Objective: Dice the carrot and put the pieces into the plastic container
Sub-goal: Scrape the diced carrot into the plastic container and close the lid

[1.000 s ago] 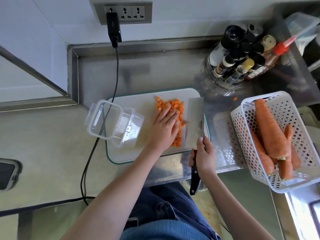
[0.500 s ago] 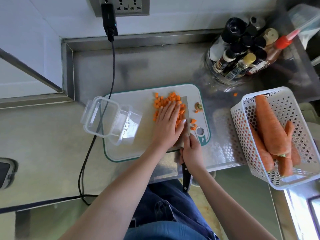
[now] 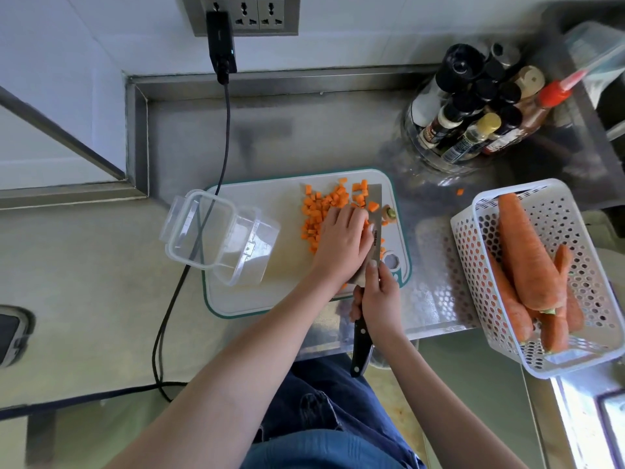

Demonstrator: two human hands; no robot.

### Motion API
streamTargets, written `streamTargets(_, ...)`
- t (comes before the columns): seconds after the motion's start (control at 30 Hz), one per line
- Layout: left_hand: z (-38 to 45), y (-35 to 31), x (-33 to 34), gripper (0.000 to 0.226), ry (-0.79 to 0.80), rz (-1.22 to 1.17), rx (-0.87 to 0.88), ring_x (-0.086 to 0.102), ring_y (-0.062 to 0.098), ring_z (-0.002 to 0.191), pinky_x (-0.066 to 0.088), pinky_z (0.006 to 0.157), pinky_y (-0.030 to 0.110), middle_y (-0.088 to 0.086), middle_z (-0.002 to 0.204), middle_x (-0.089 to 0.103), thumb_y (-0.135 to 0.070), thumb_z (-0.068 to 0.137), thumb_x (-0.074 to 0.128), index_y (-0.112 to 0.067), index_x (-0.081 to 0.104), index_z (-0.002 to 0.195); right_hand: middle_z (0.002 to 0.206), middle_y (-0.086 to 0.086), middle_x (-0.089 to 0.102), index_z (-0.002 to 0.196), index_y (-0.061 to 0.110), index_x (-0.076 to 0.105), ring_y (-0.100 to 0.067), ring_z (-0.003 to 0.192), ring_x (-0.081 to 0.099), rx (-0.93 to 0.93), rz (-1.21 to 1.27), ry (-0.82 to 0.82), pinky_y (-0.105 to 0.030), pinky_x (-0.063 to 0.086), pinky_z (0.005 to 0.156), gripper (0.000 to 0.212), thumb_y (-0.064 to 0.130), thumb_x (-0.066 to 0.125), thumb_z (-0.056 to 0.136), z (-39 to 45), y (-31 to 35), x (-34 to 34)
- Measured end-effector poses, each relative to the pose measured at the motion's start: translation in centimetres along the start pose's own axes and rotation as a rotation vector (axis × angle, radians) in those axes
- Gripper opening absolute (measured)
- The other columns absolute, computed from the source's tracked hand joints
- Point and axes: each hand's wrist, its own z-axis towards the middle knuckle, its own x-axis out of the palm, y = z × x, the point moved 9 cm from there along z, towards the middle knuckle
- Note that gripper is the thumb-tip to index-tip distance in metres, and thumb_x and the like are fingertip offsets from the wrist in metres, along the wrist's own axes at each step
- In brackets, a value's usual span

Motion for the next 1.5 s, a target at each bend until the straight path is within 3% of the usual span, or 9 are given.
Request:
streamTargets(0.23, 1.4, -1.6, -2.8, 0.011, -0.071, -0.011, 0.043, 0.044, 0.028, 0.074, 0.039, 0.071, 0.037, 0.010, 0.078, 0.051, -0.011, 0.087, 0.052, -0.003, 0.052, 0.079, 0.051, -0.006, 0.041, 0.078, 0.017, 0.042, -0.021, 0.036, 0.034, -0.027, 0.046, 0.004, -0.031, 0.035, 0.039, 0.030, 0.028, 0.033, 0.104, -0.8, 1.7, 0.3)
streamTargets(0.43, 1.4, -2.1, -7.6, 0.014, -0.131, 0.015, 0.069, 0.045, 0.031, 0.074, 0.039, 0.070, 0.039, 0.012, 0.078, 0.053, -0.012, 0.087, 0.051, -0.001, 0.054, 0.078, 0.051, -0.008, 0.039, 0.080, 0.008, 0.036, -0.020, 0.035, 0.033, -0.097, 0.060, 0.045, -0.034, 0.035, 0.041, 0.032, 0.029, 0.033, 0.104, -2.8, 4.0, 2.3)
streamTargets(0.63, 0.9, 0.5, -15.4, 0.017, -0.257, 0.140, 0.056, 0.045, 0.028, 0.074, 0.036, 0.070, 0.034, 0.011, 0.079, 0.053, -0.014, 0.088, 0.049, -0.001, 0.056, 0.080, 0.056, -0.013, 0.036, 0.078, 0.013, 0.037, -0.019, 0.033, 0.032, -0.153, 0.113, 0.203, -0.026, 0.032, 0.036, 0.030, 0.027, 0.031, 0.105, -5.4, 7.2, 8.4)
streamTargets(0.8, -1.1, 4.2, -19.8, 0.014, -0.308, 0.216, 0.011, 0.039, 0.024, 0.078, 0.035, 0.071, 0.032, 0.013, 0.081, 0.052, -0.013, 0.087, 0.052, 0.000, 0.054, 0.081, 0.054, -0.009, 0.041, 0.080, 0.012, 0.040, -0.021, 0.032, 0.036, -0.162, 0.086, 0.334, -0.034, 0.034, 0.040, 0.031, 0.030, 0.032, 0.104, -7.3, 7.2, 13.7)
streamTargets(0.93, -3.1, 6.8, -19.1, 0.016, -0.262, 0.191, -0.029, 0.039, 0.025, 0.078, 0.037, 0.071, 0.034, 0.012, 0.080, 0.051, -0.016, 0.088, 0.052, -0.002, 0.053, 0.080, 0.056, -0.009, 0.042, 0.080, 0.015, 0.042, -0.022, 0.034, 0.035, -0.108, 0.066, 0.357, -0.031, 0.035, 0.039, 0.031, 0.031, 0.032, 0.104, -7.6, 5.0, 15.2)
streamTargets(1.27, -5.4, 7.4, -12.0, 0.015, -0.038, 0.068, -0.057, 0.042, 0.023, 0.076, 0.039, 0.068, 0.033, 0.009, 0.082, 0.049, -0.020, 0.086, 0.048, -0.005, 0.051, 0.082, 0.055, -0.011, 0.039, 0.084, 0.010, 0.041, -0.022, 0.037, 0.036, -0.003, -0.029, 0.205, -0.029, 0.036, 0.037, 0.032, 0.032, 0.031, 0.104, -6.7, -0.4, 11.7)
streamTargets(1.5, -5.4, 7.8, -11.1, 0.012, -0.074, 0.136, -0.098, 0.043, 0.025, 0.071, 0.041, 0.065, 0.035, 0.011, 0.077, 0.051, -0.014, 0.086, 0.050, -0.004, 0.053, 0.080, 0.057, -0.014, 0.038, 0.091, 0.002, 0.040, -0.022, 0.037, 0.034, -0.011, -0.046, 0.133, -0.026, 0.034, 0.036, 0.034, 0.032, 0.032, 0.104, -6.1, -1.2, 9.5)
